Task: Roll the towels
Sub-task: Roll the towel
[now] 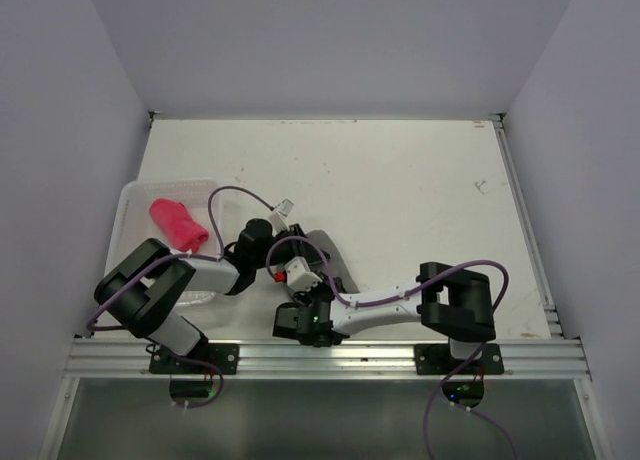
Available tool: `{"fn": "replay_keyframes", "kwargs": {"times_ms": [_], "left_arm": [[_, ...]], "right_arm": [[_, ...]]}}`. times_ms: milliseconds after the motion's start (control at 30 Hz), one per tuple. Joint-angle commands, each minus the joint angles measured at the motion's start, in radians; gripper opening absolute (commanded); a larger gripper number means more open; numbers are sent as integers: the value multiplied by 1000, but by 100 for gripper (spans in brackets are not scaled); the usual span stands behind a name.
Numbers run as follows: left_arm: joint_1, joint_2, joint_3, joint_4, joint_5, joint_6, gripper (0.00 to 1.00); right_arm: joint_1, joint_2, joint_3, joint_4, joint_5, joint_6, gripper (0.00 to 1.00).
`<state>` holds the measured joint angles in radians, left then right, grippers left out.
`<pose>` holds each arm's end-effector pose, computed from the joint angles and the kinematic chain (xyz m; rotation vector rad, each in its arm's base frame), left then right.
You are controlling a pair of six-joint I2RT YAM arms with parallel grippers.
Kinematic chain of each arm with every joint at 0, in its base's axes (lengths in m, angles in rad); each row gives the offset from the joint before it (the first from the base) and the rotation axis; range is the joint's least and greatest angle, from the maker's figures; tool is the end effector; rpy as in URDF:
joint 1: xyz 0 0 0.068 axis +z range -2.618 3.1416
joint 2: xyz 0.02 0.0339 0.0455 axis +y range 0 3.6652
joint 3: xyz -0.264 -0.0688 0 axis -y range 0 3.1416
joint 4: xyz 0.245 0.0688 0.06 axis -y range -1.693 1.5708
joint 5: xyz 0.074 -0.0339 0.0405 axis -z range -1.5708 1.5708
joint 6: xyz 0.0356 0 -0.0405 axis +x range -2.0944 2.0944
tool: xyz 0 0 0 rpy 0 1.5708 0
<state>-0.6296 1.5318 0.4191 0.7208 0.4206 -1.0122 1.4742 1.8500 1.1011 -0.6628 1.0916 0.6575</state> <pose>0.2099 -0.1709 0.1434 -0.1110 2.2405 -1.4099 0.0630 0.3228 0.1551 -0.7312 1.9428 -0.4645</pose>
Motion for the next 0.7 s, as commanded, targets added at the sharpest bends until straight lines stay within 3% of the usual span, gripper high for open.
{"fn": "replay_keyframes", "kwargs": {"times_ms": [0,267,400,467,567,667], "left_arm": [[-2,66,-31,-58,-66,27,31],[-1,82,-75,-86,-105,32,29],[2,102,-71,-116,-111,37,29],[4,108,-69,-121,-118,44,29],[5,88,-83,-130,-143,60,29],[7,82,-82,-159,-146,83,29]], "right_arm": [[3,-63,-38,38,-50,82,4],[-31,-207,-84,95,-105,77,31],[-52,-310,-107,112,-147,57,50],[-57,-388,-128,132,-167,39,52],[-93,-512,-181,178,-257,21,57],[-188,-642,-271,271,-448,31,63]]}}
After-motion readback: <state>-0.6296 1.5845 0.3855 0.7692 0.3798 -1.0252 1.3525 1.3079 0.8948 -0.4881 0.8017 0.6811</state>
